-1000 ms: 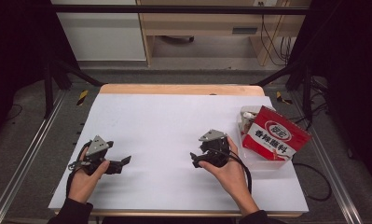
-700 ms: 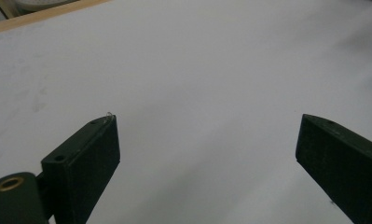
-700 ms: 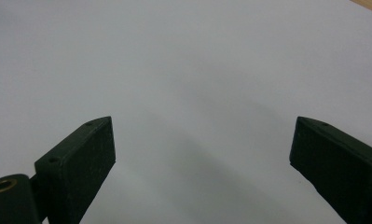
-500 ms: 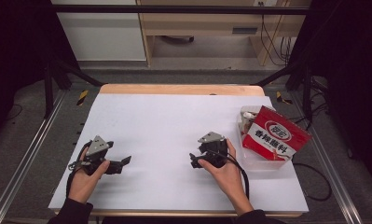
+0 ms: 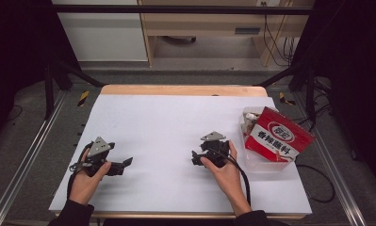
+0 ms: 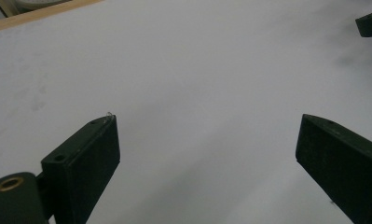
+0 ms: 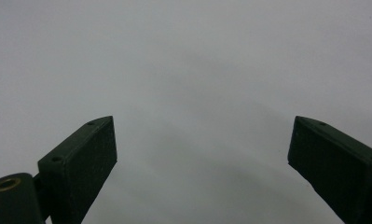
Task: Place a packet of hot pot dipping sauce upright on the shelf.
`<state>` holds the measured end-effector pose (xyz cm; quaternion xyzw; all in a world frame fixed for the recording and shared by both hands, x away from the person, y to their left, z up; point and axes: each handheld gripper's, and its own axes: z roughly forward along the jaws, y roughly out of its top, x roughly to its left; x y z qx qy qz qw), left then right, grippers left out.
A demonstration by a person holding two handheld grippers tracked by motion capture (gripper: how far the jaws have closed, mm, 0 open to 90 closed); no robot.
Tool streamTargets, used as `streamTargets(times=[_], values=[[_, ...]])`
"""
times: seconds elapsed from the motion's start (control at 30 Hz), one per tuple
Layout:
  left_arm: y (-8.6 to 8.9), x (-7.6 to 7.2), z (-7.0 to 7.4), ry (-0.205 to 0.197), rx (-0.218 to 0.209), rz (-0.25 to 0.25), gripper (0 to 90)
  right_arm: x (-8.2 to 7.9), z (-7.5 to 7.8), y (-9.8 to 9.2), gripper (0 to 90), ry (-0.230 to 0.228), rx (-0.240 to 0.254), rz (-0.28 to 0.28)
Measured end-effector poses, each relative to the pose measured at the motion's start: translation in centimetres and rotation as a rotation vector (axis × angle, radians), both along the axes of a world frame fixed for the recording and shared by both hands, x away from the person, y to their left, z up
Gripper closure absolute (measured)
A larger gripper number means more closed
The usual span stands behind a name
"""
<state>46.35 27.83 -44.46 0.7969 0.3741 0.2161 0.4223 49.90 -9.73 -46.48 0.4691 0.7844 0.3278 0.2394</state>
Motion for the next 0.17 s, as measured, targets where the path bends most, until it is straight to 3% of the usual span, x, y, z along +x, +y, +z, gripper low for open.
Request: streamTargets(times=[0.17], values=[[0.01,0.05,0.01,0.000,0.000,0.000,6.4,-0.62,0.49,0.25,7.6,-0.027,0.023,0.012]])
